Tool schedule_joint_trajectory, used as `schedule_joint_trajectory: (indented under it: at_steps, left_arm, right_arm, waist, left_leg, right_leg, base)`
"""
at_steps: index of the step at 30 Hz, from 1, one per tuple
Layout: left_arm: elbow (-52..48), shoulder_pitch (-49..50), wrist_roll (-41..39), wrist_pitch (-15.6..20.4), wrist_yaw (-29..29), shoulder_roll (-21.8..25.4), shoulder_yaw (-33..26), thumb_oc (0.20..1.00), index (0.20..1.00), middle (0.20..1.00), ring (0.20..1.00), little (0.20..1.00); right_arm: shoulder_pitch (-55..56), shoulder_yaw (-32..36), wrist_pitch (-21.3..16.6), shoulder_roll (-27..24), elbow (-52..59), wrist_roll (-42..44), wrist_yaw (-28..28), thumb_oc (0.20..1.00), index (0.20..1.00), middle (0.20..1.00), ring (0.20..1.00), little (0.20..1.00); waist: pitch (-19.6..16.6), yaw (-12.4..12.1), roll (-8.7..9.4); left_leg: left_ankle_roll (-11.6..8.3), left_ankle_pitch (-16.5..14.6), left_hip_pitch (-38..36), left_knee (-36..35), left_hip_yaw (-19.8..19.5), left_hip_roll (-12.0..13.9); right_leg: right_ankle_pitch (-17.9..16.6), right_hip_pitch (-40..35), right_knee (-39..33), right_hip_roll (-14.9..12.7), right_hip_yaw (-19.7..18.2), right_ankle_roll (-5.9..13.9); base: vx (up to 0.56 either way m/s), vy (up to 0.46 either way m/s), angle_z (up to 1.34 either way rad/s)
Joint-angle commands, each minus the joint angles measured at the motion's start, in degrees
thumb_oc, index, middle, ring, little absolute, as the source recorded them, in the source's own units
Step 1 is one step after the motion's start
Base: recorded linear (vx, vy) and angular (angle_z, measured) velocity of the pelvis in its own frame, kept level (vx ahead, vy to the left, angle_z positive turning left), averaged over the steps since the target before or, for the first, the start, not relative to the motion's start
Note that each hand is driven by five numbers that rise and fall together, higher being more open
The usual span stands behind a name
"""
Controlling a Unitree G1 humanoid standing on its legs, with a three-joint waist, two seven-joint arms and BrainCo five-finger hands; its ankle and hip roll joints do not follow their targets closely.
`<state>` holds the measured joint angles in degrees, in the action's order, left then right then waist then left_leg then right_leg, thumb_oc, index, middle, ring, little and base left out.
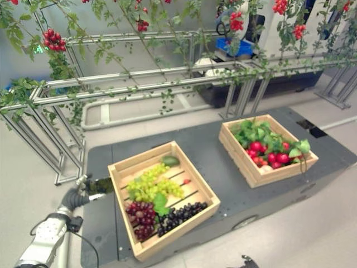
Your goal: Pick up the fruits from the basket on one side to the basket on the other side
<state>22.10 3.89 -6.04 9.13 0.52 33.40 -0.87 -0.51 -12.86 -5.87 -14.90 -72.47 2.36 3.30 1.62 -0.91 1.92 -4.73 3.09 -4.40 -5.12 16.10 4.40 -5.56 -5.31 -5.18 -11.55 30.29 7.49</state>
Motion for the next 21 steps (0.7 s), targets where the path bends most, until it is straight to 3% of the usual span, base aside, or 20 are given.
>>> schedule_joint_trajectory:
  at_steps: [1, 11, 21]
  left_arm:
    - [-7.84, -0.15, -3.79, 1.31, 1.08, -0.78, -2.86, 1.000, 1.000, 1.000, 1.000, 1.000]
    - [-23.29, 6.29, -7.34, 2.59, 3.77, -0.62, -7.83, 1.000, 1.000, 1.000, 1.000, 1.000]
    - [-20.85, -0.33, -4.45, 1.82, 3.12, 1.70, -4.84, 1.000, 1.000, 1.000, 1.000, 1.000]
  right_arm:
    - [-3.43, 0.68, 0.18, 0.14, -1.97, -0.76, -1.30, 1.000, 1.000, 1.000, 1.000, 1.000]
    - [-3.57, 0.08, 0.01, 0.92, -2.69, -0.87, -2.77, 1.000, 1.000, 1.000, 1.000, 1.000]
    - [-3.36, -1.16, 0.20, 1.03, -2.80, -2.16, -3.23, 1.000, 1.000, 1.000, 1.000, 1.000]
  waist:
    - [-0.25, -2.09, -0.93]
    - [-0.33, -2.56, -0.67]
    - [-0.59, -1.61, -0.65]
  left_leg:
    - [1.15, -4.26, 0.06, 0.30, -2.61, -4.20]
    - [1.12, -4.48, -0.13, 0.29, -2.53, -4.02]
    - [0.99, -4.69, -0.59, 0.22, -2.16, -3.92]
  right_leg:
    - [1.22, 0.98, 1.47, 0.98, 4.15, 1.32]
    - [1.27, 0.71, 1.15, 0.87, 4.19, 1.20]
    - [1.51, 0.28, 1.14, 1.00, 4.10, 1.17]
  base:
    - [0.00, 0.000, 0.00]
    - [0.00, -0.002, 0.00]
    - [0.00, 0.001, 0.00]
